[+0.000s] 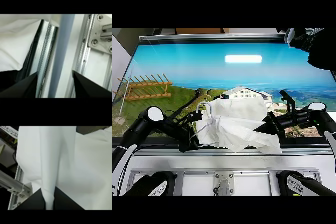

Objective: Fold the clothes and pants, and hang the long-sleeved shirts on hangers.

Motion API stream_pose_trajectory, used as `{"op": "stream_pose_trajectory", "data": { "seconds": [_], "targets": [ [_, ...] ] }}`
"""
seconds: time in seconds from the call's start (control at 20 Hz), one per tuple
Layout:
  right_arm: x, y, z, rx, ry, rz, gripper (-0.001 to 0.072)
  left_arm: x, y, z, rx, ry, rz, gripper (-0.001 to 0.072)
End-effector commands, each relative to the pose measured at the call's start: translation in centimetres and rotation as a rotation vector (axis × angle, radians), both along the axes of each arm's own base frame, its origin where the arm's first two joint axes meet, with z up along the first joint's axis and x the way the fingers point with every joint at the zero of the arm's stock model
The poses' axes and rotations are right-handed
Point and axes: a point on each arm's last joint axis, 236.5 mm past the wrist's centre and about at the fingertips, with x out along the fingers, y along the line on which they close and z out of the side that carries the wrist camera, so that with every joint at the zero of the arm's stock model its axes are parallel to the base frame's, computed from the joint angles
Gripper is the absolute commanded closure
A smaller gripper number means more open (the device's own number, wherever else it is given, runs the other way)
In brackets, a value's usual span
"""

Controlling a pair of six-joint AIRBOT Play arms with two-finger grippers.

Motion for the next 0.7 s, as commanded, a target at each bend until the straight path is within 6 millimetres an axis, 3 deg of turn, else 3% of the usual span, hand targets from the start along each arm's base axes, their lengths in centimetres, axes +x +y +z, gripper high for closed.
{"op": "stream_pose_trajectory", "data": {
  "seconds": [0.0, 0.3, 0.4, 0.65],
  "targets": [
    [0.1, 0.0, 0.0, -0.001, -0.002, -0.003, 0.0685, 0.0, 1.1, -0.7, 0.078, 0.041, 0.069, 0.0261],
    [0.2, 0.0, -0.1, -0.007, 0.014, -0.014, 0.0686, 0.3, 1.5, -0.2, 0.097, 0.029, 0.115, 0.0261],
    [0.3, 0.0, -0.1, -0.008, 0.013, -0.016, 0.0686, 1.6, 2.3, 0.7, 0.087, -0.025, 0.197, 0.026],
    [1.6, -0.1, 0.5, -0.046, -0.03, -0.076, 0.0687, 6.4, 8.0, 4.1, 0.073, -0.144, 0.64, 0.026]
  ]
}}
